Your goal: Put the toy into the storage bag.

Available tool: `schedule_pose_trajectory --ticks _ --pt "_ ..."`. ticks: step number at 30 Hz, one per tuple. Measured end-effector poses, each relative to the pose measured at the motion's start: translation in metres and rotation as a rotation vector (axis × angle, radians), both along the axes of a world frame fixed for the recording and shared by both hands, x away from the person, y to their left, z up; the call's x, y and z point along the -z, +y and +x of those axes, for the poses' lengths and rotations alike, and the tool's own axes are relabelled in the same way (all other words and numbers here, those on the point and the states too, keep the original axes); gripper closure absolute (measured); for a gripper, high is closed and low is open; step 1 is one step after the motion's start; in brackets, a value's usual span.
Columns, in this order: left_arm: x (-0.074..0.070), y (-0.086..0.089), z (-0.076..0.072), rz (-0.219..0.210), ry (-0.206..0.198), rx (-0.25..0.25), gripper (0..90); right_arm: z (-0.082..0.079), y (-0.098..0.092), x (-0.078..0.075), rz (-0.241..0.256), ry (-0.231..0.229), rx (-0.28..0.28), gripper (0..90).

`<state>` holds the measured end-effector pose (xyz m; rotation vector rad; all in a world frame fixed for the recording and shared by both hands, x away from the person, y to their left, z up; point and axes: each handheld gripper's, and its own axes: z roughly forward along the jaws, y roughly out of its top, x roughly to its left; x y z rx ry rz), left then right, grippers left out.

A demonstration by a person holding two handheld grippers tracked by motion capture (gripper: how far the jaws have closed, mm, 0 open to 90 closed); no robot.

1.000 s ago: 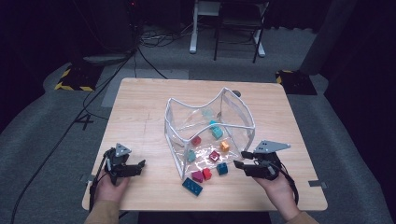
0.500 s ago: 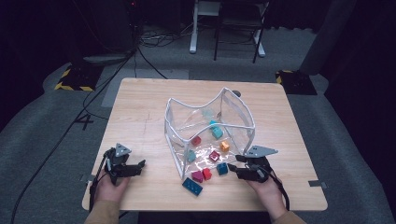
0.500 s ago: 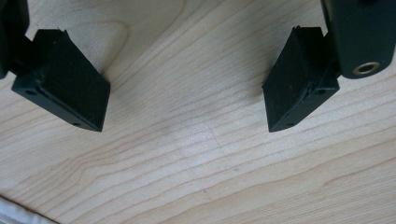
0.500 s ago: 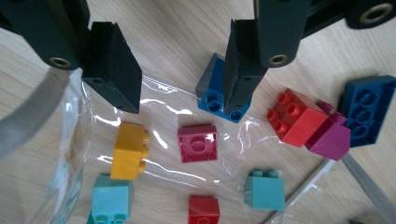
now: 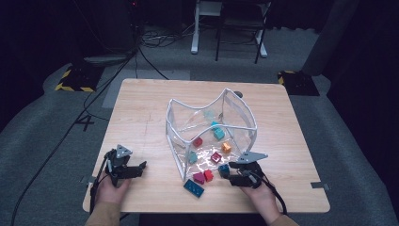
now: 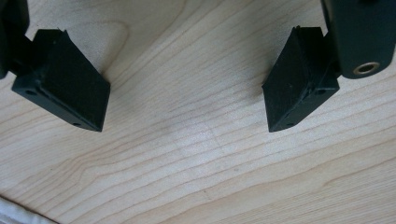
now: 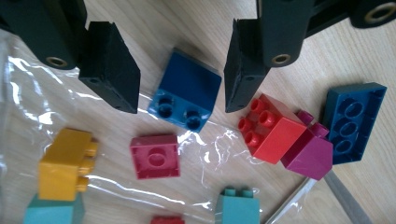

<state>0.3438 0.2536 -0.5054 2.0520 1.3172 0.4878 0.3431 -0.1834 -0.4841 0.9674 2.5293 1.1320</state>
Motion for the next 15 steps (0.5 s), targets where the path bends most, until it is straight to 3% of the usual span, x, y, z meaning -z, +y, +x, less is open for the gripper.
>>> schedule_pose_trajectory --ticks 10,15 --pt "0.000 0.000 0.000 -0.001 0.000 -0.001 15.1 0.001 0.013 0.010 -0.051 -0.011 -0.006 51.6" --pt "0.000 0.000 0.000 0.001 0.001 0.001 15.1 0.001 0.010 0.006 -0.031 0.001 -0.007 56.3"
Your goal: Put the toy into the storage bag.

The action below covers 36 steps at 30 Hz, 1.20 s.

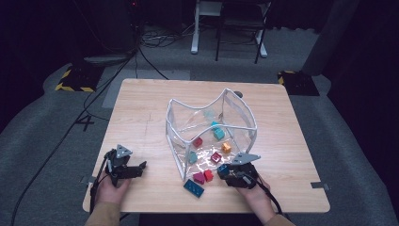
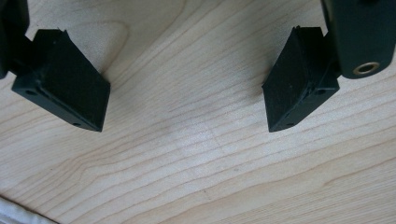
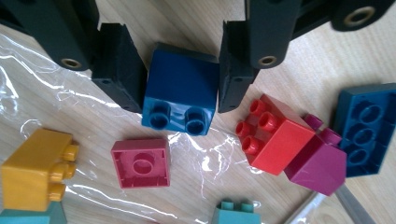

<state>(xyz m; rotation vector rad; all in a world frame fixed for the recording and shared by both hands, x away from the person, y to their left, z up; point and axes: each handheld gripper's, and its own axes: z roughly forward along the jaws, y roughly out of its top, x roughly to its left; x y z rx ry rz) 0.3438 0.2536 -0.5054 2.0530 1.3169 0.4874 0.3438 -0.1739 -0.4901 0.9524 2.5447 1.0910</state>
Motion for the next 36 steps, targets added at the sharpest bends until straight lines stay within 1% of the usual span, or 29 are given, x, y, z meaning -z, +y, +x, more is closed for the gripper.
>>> schedule_pose_trajectory --ticks 2,4,6,8,11,14,18,23,29,36 --pt "0.000 0.000 0.000 -0.002 0.000 -0.002 15.1 -0.001 -0.003 -0.004 0.015 0.001 -0.004 58.4" --pt "0.000 0.000 0.000 -0.002 0.000 -0.002 15.1 -0.001 -0.005 -0.006 0.011 -0.001 -0.006 58.7" --pt "0.000 0.000 0.000 -0.001 0.000 -0.001 15.1 -0.001 -0.006 -0.007 0.011 0.006 -0.008 58.9" --pt "0.000 0.000 0.000 -0.002 0.000 -0.002 15.1 -0.002 -0.007 -0.010 0.019 0.009 -0.011 59.0" --pt "0.000 0.000 0.000 -0.001 0.000 -0.001 15.1 -0.005 -0.009 -0.017 0.028 0.000 -0.018 59.0" --pt "0.000 0.000 0.000 -0.001 0.000 -0.001 15.1 -0.007 -0.012 -0.026 0.047 0.002 -0.023 59.0" --pt "0.000 0.000 0.000 0.000 0.000 -0.001 15.1 -0.012 -0.017 -0.040 0.067 -0.007 -0.033 59.0" --pt "0.000 0.000 0.000 -0.002 0.000 -0.002 15.1 -0.015 -0.019 -0.056 0.076 -0.017 -0.045 59.0" --pt "0.000 0.000 0.000 -0.002 0.000 -0.002 15.1 -0.018 -0.023 -0.075 0.093 -0.018 -0.059 59.0" --pt "0.000 0.000 0.000 -0.002 0.000 -0.002 15.1 -0.021 -0.025 -0.103 0.100 -0.043 -0.081 59.0"
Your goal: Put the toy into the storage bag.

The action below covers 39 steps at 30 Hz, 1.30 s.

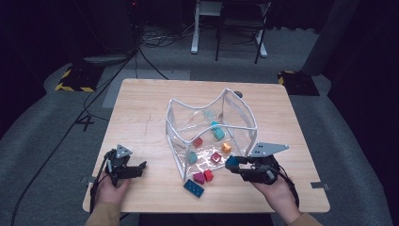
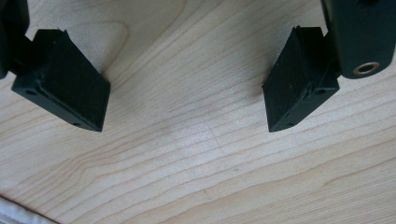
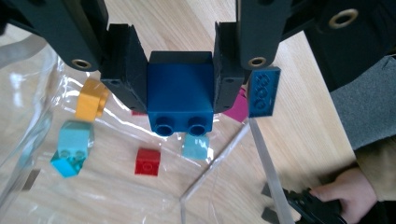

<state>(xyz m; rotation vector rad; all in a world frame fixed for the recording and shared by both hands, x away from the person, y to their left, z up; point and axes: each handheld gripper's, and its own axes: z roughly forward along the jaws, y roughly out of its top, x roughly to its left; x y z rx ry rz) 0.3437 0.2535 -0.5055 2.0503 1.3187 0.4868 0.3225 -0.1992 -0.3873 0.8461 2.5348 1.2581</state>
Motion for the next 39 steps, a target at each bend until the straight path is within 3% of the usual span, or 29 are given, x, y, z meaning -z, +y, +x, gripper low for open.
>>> schedule_pose_trajectory --ticks 9,16,21,30,39 --pt "0.000 0.000 0.000 0.000 0.000 0.000 15.1 0.003 -0.006 -0.034 0.019 -0.013 -0.017 59.0" --pt "0.000 0.000 0.000 0.000 0.000 0.001 15.1 0.008 -0.009 -0.072 0.050 -0.041 -0.036 59.0" --pt "0.000 0.000 0.000 0.001 0.000 0.001 15.1 0.014 -0.009 -0.090 0.064 -0.051 -0.045 59.0" --pt "0.000 0.000 0.000 0.002 0.001 0.002 15.1 0.026 -0.004 -0.112 0.076 -0.083 -0.045 59.0" --pt "0.000 0.000 0.000 0.001 0.000 0.001 15.1 0.045 -0.003 -0.126 0.072 -0.100 -0.010 59.0"
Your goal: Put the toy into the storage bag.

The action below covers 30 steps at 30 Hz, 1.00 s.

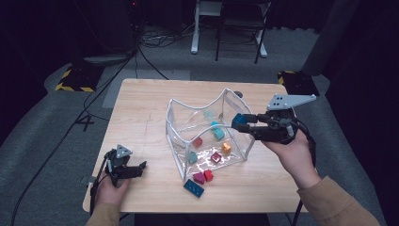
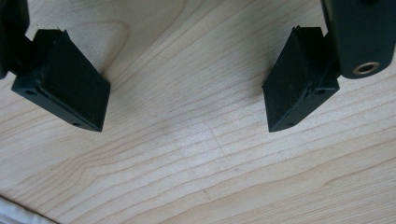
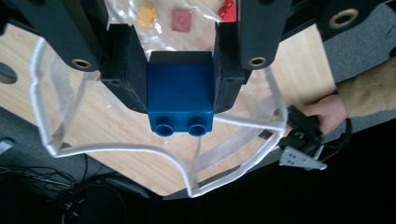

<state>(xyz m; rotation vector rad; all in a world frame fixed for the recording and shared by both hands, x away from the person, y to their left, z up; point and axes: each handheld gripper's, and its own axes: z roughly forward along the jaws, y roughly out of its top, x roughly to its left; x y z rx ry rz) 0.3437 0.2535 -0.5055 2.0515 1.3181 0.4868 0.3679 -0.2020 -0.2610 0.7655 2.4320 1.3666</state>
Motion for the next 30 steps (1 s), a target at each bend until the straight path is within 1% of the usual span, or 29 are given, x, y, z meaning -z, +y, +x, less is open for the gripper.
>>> schedule_pose_trajectory --ticks 3,9,12,16,19,23,27,30 --pt "0.000 0.000 0.000 0.000 0.000 0.000 15.1 0.008 -0.001 -0.003 -0.003 -0.004 0.020 59.0" --pt "0.000 0.000 0.000 -0.001 0.000 -0.001 15.1 0.027 -0.003 -0.007 -0.017 0.006 0.053 59.0" --pt "0.000 0.000 0.000 0.000 0.000 -0.001 15.1 0.036 -0.001 -0.010 -0.023 0.010 0.064 59.0" --pt "0.000 0.000 0.000 -0.001 0.000 -0.001 15.1 0.047 0.003 -0.010 -0.044 0.016 0.077 59.0" --pt "0.000 0.000 0.000 -0.001 -0.001 -0.001 15.1 0.055 0.008 -0.008 -0.056 0.025 0.085 59.0" --pt "0.000 0.000 0.000 -0.001 0.000 -0.001 15.1 0.068 0.017 -0.003 -0.098 0.028 0.098 59.0" --pt "0.000 0.000 0.000 -0.001 0.000 -0.001 15.1 0.079 0.027 0.003 -0.116 0.047 0.104 59.0" --pt "0.000 0.000 0.000 -0.001 0.000 -0.001 15.1 0.086 0.037 0.009 -0.140 0.067 0.101 59.0"
